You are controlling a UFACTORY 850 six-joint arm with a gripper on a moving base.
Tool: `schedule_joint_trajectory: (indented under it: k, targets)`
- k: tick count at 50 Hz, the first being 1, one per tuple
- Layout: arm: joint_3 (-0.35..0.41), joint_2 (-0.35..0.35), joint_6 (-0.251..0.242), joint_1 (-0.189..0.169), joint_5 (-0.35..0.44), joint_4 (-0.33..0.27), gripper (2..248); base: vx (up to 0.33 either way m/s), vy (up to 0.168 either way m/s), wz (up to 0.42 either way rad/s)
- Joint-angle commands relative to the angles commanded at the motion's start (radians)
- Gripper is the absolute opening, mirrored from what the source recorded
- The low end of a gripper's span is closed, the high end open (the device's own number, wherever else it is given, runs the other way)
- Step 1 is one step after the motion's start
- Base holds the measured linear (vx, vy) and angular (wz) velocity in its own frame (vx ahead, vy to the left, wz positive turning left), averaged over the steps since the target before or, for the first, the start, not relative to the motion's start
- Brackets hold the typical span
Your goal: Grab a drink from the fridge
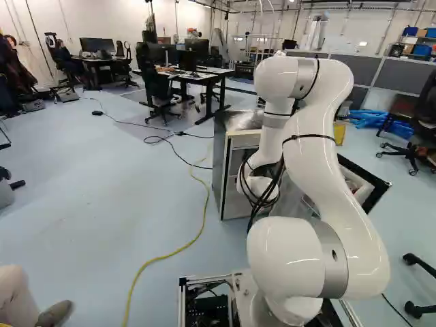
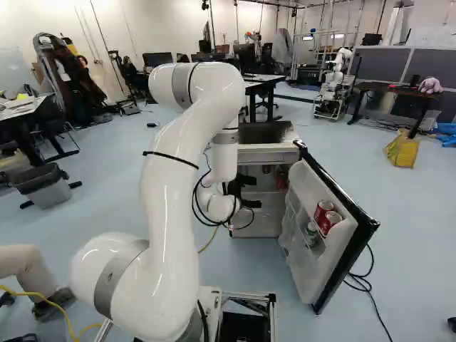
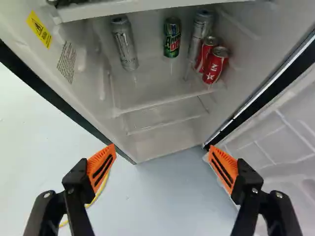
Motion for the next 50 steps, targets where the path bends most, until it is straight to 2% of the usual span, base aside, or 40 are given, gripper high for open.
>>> schedule_joint_trajectory:
  k: [27, 50]
  targets:
    - [-0.040, -0.022, 0.000, -0.040, 0.070, -0.120, 247, 0.000, 0.000, 0.000]
    - [-0.082, -0.044, 0.000, -0.086, 0.084, -0.145, 247, 0.000, 0.000, 0.000]
